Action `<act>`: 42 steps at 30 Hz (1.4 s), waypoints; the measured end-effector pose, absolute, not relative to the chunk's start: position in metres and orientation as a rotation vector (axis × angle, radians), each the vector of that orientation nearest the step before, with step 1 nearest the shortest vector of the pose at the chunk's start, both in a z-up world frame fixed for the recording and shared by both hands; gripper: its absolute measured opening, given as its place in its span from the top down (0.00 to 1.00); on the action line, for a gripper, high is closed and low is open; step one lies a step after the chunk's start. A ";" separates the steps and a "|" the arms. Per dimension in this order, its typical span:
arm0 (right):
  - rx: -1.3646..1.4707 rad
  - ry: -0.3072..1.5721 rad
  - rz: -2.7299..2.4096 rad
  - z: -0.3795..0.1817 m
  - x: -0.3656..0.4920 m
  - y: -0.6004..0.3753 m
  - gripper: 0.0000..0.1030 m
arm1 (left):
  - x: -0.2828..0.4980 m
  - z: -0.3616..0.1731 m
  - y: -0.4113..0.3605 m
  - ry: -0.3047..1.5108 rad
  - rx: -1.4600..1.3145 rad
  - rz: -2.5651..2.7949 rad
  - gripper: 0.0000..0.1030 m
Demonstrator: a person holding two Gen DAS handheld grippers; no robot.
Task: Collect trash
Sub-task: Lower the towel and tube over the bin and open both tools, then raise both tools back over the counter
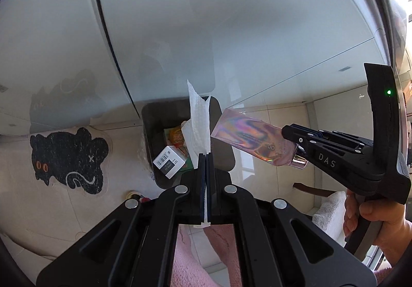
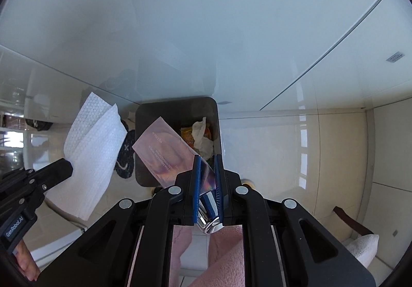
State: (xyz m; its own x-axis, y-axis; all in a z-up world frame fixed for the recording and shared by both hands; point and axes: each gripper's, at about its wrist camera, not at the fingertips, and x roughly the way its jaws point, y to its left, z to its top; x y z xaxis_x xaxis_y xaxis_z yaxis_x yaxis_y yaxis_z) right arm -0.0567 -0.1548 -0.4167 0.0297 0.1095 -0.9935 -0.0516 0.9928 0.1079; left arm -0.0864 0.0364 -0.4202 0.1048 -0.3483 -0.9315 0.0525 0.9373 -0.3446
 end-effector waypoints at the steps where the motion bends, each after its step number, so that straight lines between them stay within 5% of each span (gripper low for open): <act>1: 0.043 1.539 0.115 -0.423 -0.056 -0.153 0.89 | -0.084 -0.427 0.035 1.445 -0.249 -0.298 1.00; 13: 0.038 1.592 0.064 -0.462 -0.049 -0.149 0.89 | -0.066 -0.474 0.028 1.494 -0.279 -0.287 0.96; 17: 0.035 1.608 0.053 -0.473 -0.046 -0.146 0.89 | -0.065 -0.477 0.030 1.495 -0.301 -0.289 0.75; 22: 0.041 1.630 0.039 -0.481 -0.044 -0.143 0.89 | -0.068 -0.477 0.038 1.495 -0.304 -0.275 0.60; 34: 0.065 1.667 0.068 -0.490 -0.042 -0.124 0.86 | -0.073 -0.462 0.066 1.487 -0.284 -0.226 0.57; 35: 0.065 1.665 0.064 -0.486 -0.042 -0.126 0.84 | -0.074 -0.459 0.067 1.481 -0.283 -0.223 0.53; 37: 0.074 1.656 0.066 -0.477 -0.043 -0.129 0.59 | -0.075 -0.449 0.068 1.468 -0.280 -0.218 0.50; 41: 0.052 1.602 0.101 -0.436 -0.051 -0.140 0.45 | -0.079 -0.423 0.067 1.442 -0.271 -0.224 0.40; 42: 0.052 1.586 0.112 -0.423 -0.053 -0.144 0.35 | -0.081 -0.413 0.065 1.430 -0.264 -0.226 0.37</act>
